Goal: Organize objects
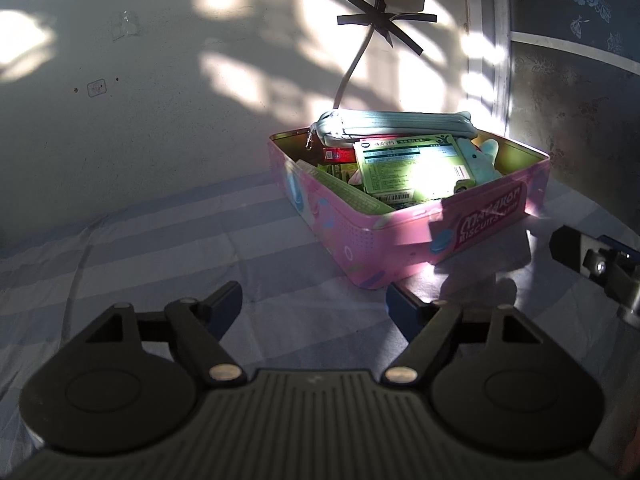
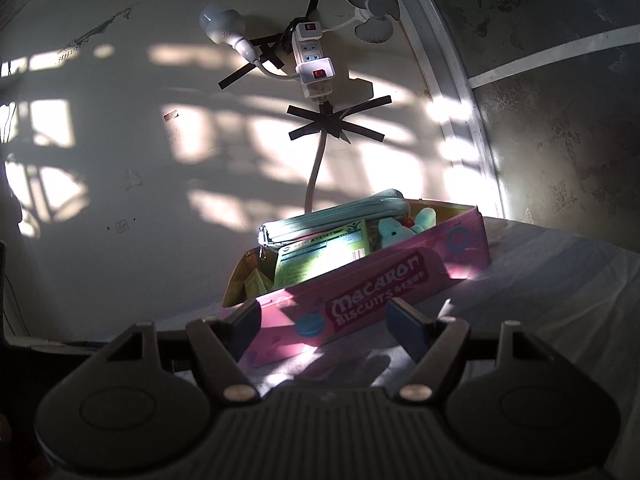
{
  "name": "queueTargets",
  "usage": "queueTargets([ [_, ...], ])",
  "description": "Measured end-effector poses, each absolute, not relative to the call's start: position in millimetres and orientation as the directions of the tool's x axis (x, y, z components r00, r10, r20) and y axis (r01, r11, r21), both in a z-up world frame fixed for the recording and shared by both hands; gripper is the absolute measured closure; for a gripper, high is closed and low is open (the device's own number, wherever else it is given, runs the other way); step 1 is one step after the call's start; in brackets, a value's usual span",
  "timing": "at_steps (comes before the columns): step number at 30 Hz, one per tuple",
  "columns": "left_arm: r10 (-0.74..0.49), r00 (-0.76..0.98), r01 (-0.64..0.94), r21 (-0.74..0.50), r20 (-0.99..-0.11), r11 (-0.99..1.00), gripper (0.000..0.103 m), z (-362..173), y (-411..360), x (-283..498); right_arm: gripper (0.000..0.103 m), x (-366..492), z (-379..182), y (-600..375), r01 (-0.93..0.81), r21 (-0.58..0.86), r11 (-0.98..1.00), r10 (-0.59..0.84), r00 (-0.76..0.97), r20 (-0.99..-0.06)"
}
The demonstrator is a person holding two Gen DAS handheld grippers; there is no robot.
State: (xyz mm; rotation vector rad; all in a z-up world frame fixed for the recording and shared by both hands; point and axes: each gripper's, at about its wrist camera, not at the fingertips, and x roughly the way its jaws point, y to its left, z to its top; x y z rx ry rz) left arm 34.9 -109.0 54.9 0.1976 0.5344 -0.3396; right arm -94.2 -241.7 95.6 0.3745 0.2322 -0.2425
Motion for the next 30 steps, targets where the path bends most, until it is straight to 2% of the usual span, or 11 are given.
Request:
queueTargets([
  [14, -0.17, 0.807, 0.271, 0.099, -0.566, 0.957, 0.006, 35.3, -76.7, 40.7, 0.006, -79.7, 93.5, -209.1, 0.237, 0.322, 0.917, -0.135, 0.941, -0.309],
  [18, -0.14, 0.805, 0.233, 0.09, -0.577, 0.968, 0.0, 30.4, -69.0, 43.6, 0.004, -76.2, 93.7, -204.7, 0.231, 0.317, 0.92, -0.126, 0.94, -0.318],
  [30, -0.112, 0.794, 0.206, 0.091, -0.597, 0.974, 0.0, 29.1, -57.3, 49.5, 0.001, -67.7, 96.2, -194.4, 0.215, 0.317, 0.924, -0.112, 0.942, -0.315],
])
